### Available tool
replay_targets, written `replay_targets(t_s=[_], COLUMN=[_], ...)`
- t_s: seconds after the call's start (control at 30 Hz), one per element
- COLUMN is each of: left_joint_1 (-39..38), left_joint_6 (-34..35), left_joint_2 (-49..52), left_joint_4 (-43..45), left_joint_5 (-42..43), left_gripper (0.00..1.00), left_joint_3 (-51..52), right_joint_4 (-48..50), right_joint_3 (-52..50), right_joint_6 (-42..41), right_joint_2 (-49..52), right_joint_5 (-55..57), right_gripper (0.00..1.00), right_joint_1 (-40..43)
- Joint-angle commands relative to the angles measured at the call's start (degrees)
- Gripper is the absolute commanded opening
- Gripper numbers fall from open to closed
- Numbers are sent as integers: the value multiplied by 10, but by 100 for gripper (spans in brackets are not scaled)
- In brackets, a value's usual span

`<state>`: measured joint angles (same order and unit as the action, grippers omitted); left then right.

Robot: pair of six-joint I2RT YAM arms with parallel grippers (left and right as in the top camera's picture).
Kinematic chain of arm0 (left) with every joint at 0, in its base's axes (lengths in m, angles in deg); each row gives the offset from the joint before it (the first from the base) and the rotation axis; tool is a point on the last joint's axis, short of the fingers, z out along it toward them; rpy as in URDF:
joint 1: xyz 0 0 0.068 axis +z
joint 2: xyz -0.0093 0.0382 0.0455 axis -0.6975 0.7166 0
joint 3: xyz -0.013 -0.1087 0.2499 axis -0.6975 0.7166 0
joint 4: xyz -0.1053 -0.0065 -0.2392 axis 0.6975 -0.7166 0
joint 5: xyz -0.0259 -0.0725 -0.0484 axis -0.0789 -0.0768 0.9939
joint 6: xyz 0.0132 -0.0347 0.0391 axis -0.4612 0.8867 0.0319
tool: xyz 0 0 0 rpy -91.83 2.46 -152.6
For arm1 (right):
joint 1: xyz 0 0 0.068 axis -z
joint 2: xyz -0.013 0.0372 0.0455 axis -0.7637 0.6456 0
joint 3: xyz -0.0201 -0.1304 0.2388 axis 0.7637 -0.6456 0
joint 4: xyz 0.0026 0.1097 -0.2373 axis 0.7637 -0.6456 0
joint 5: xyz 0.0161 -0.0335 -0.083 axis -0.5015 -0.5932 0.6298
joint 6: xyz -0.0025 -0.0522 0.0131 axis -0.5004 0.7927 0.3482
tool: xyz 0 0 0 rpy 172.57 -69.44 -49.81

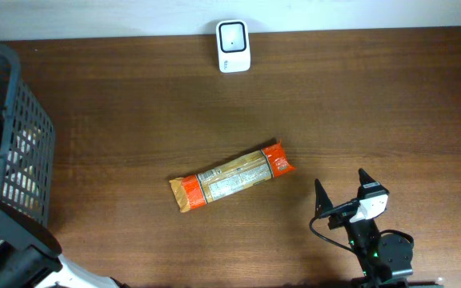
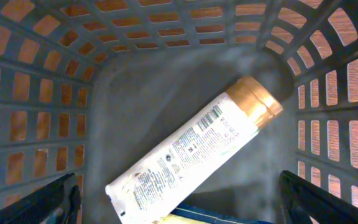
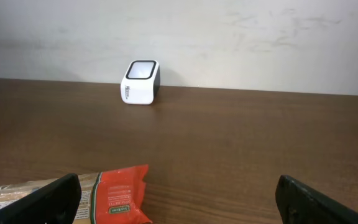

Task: Scan the item barcode
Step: 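Reach into the basket with left gripper and grasp the white tube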

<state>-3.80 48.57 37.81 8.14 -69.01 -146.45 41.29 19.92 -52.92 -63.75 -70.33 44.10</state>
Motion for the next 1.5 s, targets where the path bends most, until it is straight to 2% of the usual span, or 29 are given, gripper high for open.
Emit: replay_targets(t_s=[0.0, 0.13, 0.33, 0.37, 0.4, 0.47, 0.53, 0.63, 0.7, 0.83, 1.03, 1.1, 1.17, 1.2, 1.27, 1.3, 1.33, 1.47], left_joint_1=[3, 12, 38, 38, 38, 38, 39, 39, 38, 39, 39, 39, 38, 31, -11, -63, -119, -344], left_joint_6=[-30, -88, -96, -96, -96, -88, -66, -61, -33, 41, 89, 150, 201, 248, 267, 267, 263, 94], left_joint_2=[18, 64, 134, 151, 164, 176, 176, 171, 145, 37, -115, -179, -241, -284, -319, -329, -329, -275], left_joint_4=[-6, -24, -24, -17, -10, 14, 33, 30, 30, 38, 38, 50, 70, 71, 64, 51, 38, -54], left_joint_5=[-9, -19, -20, -20, -19, -19, -20, -20, -20, -19, -19, -14, 59, 139, 236, 272, 274, 228], left_gripper=[99, 100, 98, 91, 80, 26, 2, 0, 0, 0, 0, 0, 0, 0, 0, 0, 0, 0], left_joint_3=[-1, -1, -1, -1, -1, -1, -1, -1, -2, -9, -9, -9, -9, -9, -9, -9, -9, -9], right_joint_4=[-1, -1, -1, -1, -1, -1, -1, -1, -1, -1, -1, -1, -1, -1, -1, -1, -1, -1], right_joint_3=[-4, -4, -4, -4, -4, -4, -4, -4, -4, -4, -4, -4, -4, -4, -4, -4, -4, -4], right_joint_6=[4, 4, 4, 4, 4, 4, 4, 4, 4, 4, 4, 4, 4, 4, 4, 4, 4, 4], right_joint_2=[-3, -3, -3, -3, -3, -3, -3, -3, -3, -3, -3, -3, -3, -3, -3, -3, -3, -3], right_joint_5=[1, 1, 1, 1, 1, 1, 1, 1, 1, 1, 1, 1, 1, 1, 1, 1, 1, 1], right_gripper=[99, 99, 99, 99, 99, 99, 99, 99, 99, 99, 99, 99, 98, 99, 99, 99, 99, 99], right_joint_1=[-3, -3, -3, -3, -3, -3, -3, -3, -3, -3, -3, -3, -3, -3, -3, -3, -3, -3])
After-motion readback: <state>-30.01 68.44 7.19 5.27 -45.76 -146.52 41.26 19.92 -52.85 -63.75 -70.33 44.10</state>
